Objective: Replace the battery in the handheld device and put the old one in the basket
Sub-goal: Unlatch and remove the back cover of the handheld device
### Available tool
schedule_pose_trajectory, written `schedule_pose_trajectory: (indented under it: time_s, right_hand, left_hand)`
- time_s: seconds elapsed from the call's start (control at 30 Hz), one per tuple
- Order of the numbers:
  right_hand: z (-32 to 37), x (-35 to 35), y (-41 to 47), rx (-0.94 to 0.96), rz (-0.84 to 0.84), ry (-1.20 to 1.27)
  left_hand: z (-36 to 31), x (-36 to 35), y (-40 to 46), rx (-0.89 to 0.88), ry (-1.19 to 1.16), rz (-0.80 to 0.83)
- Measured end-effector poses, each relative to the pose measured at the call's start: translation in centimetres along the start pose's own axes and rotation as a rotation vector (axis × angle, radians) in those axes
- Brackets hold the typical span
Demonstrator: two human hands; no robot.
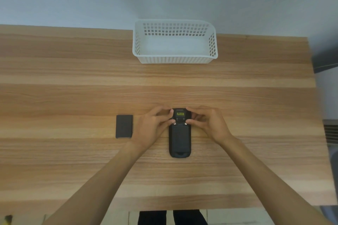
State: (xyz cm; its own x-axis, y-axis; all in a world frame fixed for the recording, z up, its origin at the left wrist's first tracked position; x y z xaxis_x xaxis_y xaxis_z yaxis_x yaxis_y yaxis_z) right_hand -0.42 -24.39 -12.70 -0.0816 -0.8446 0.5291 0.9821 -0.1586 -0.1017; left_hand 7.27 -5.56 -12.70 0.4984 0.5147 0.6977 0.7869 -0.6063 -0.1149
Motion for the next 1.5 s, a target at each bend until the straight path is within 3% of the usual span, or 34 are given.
schedule_pose_trajectory:
  time_s: [0.4, 0.57, 0.67, 0.77, 0.93, 1.23, 1.5]
  right_hand:
    - [0.4, 0.1, 0.0, -0.077, 0.036, 0.062]
    - [3.7, -0.4, -3.0, 0.009, -0.067, -0.331]
    - [5.5, -2.0, -4.8, 0.011, -0.021, -0.464]
    - [5.6, -3.6, -5.5, -0.042, 0.075, -0.545]
    - [6.3, -4.6, -5.4, -0.111, 0.08, -0.612]
    - [7.4, -5.1, -4.6, -0.21, 0.03, -0.617]
    - [9.9, -1.5, -8.5, -0.06, -0.039, -0.263]
  left_hand:
    - [0.2, -0.2, 0.1, 0.123, -0.127, 0.035]
    - [0.2, -0.8, -1.5, 0.171, -0.129, 0.046]
    - [-0.1, -0.8, -2.3, 0.143, -0.089, 0.099]
    - [-0.3, -0.8, -2.6, 0.126, -0.06, 0.154]
    - [-0.6, -0.8, -2.7, 0.208, -0.083, 0.181]
    - [-0.9, -0.5, -2.6, 0.332, -0.151, 0.224]
    - [-1.0, -0.5, -2.9, 0.314, -0.143, 0.254]
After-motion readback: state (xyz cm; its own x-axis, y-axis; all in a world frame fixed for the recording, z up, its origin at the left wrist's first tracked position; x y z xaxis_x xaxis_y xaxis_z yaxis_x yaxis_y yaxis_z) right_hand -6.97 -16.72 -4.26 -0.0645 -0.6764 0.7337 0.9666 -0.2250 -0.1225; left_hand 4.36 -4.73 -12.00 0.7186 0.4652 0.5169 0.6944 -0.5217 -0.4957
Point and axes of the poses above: each hand's wrist, its own y-axis towards the middle knuckle, its own x-axis out of the back of the hand, z = x × y, the point moved 7 cm from there along y, towards the middle knuckle, and after that the axes turned 11 degrees about x, right-handed, at the moved point
